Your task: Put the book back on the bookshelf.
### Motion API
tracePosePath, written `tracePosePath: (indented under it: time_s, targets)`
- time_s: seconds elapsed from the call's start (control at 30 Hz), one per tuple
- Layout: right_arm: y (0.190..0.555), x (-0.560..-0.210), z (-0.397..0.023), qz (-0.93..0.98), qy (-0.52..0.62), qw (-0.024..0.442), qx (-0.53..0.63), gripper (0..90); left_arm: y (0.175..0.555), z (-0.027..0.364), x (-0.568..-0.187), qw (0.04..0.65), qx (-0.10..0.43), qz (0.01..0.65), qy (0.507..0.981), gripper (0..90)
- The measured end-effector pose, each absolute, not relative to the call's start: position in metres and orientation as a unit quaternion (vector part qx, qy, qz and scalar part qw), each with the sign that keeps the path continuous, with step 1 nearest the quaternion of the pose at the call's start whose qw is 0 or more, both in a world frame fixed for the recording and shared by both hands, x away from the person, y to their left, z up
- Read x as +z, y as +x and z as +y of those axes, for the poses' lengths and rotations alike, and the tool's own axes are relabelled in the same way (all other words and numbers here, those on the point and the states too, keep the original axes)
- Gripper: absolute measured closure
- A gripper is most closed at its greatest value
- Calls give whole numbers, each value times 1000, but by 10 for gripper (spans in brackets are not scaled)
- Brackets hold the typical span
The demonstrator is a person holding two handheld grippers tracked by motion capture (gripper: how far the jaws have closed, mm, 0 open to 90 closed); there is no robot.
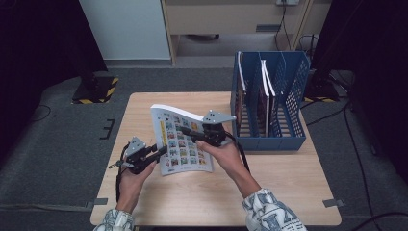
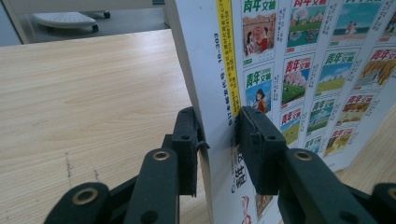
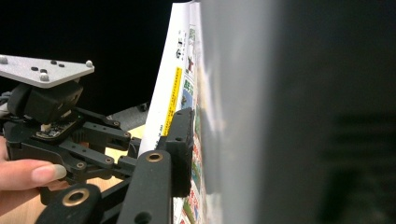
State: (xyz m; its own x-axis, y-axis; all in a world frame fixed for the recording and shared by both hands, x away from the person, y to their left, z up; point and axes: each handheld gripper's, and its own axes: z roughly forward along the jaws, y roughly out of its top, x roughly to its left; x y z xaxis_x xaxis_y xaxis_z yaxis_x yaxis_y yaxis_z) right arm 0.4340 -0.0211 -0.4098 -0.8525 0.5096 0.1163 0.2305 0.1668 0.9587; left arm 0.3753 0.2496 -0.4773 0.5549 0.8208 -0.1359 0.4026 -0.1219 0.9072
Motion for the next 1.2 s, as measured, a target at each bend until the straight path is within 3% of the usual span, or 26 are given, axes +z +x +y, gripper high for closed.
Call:
tracePosePath:
  time_s: [0.67,0.8,0.93,1.2]
  targets:
    - [434,-413,-20,746,245,131,606,729,377,251,-483,517,202,437,708,646]
    - [433,-412,-18,747,246,134,603,732,376,247,-486,500,231,436,712,580]
    - [433,-412,-18,750,249,136,598,737,378,247,-487,493,235,448,708,385]
    - [435,-410,-27,737,270,131,605,737,380,251,-490,478,234,463,708,236]
